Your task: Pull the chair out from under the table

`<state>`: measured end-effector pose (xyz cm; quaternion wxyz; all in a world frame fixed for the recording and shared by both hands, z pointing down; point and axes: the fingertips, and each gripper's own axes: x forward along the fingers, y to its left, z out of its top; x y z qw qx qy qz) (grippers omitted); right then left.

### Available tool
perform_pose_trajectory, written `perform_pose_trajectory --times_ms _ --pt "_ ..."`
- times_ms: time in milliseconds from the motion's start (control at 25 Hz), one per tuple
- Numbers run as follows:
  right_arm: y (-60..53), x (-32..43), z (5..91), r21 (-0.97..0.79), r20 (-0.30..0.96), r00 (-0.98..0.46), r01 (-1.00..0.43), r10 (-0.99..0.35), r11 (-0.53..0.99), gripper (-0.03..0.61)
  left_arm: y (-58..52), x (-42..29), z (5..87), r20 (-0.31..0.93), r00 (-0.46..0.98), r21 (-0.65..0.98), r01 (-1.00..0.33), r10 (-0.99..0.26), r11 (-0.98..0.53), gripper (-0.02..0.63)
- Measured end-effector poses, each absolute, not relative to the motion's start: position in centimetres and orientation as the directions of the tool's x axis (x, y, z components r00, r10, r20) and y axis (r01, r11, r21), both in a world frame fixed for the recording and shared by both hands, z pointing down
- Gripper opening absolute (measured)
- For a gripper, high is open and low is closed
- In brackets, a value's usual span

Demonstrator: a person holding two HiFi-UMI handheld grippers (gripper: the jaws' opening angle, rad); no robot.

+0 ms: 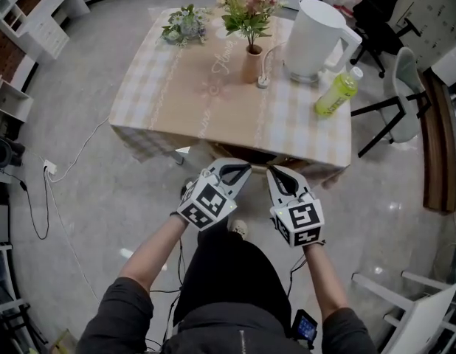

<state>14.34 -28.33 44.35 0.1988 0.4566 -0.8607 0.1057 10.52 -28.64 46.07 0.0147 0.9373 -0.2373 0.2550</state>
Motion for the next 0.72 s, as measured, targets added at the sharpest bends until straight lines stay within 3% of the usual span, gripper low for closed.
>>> perform_pose_trajectory --times_ms 280,720 --pt "-28.9 12.2 48.1 0.174 0.537 -0.532 -0.690 -0.655 0.703 0.014 -28.8 10.2 50.0 0.591 0.718 -0.167 -0.337 -0.368 -0.926 0.009" --pt "-29.6 11.5 53.0 0.250 0.673 -0.502 -0.537 -0.543 0.806 0.014 -30.1 9.8 54.5 0.710 0.643 -0.252 -0.150 -0.288 -0.956 0.009"
